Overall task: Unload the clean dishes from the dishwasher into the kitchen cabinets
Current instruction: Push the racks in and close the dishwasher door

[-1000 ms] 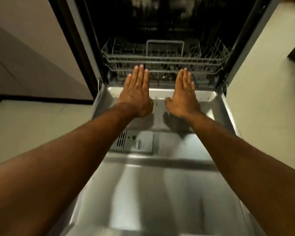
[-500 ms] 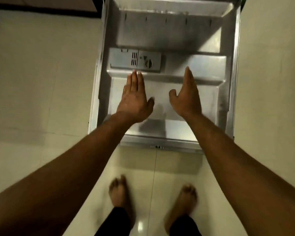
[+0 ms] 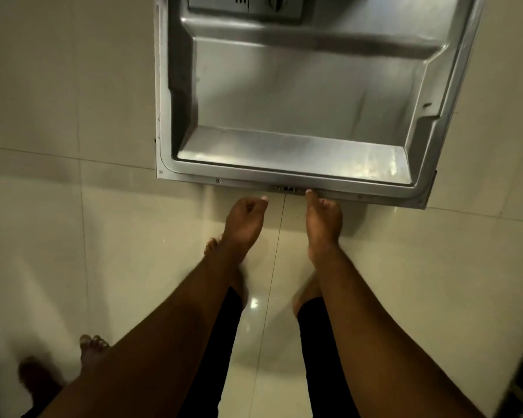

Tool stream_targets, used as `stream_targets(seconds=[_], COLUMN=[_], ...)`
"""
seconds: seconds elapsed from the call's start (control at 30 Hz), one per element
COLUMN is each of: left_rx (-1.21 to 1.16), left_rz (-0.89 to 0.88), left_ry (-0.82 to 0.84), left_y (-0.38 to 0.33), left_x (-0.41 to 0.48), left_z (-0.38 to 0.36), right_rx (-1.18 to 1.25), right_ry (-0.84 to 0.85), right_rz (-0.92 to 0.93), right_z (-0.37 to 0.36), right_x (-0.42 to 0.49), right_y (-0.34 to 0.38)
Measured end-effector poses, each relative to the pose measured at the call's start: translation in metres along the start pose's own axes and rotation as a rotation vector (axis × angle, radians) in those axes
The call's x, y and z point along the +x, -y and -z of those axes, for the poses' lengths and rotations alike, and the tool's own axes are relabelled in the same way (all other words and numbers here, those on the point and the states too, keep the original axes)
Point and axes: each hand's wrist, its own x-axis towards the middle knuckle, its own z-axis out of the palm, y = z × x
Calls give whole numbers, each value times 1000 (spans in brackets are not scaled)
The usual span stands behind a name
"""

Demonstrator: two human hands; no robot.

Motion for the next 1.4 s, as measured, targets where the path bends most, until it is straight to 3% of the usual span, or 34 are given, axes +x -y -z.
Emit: stream_targets(seconds=[0.07, 0.17, 0.3, 0.5, 0.6, 1.07, 1.4], left_rx=[-111, -480, -861, -1086, -1147, -1124, -1067], left_rz=[77, 246, 331, 288, 256, 279, 292], left_ry=[40, 85, 161, 169, 180, 133, 143], left_y=[-3, -8, -8, 7, 10, -14, -82], left_x=[16, 38, 61, 81, 85, 43, -70], left_z=[-4, -10, -17, -26, -33, -22, 18], right_rx=[163, 381, 588, 969, 1075, 1089, 885], right_ry=[-12, 35, 161, 245, 286, 279, 262], right_rz=[-168, -337, -289, -214, -193, -241, -253], right_z=[-2, -6, -12, -23, -28, -2, 51], right_x=[5, 15, 31, 56, 63, 18, -78], right_y=[-9, -16, -22, -26, -28, 0, 60])
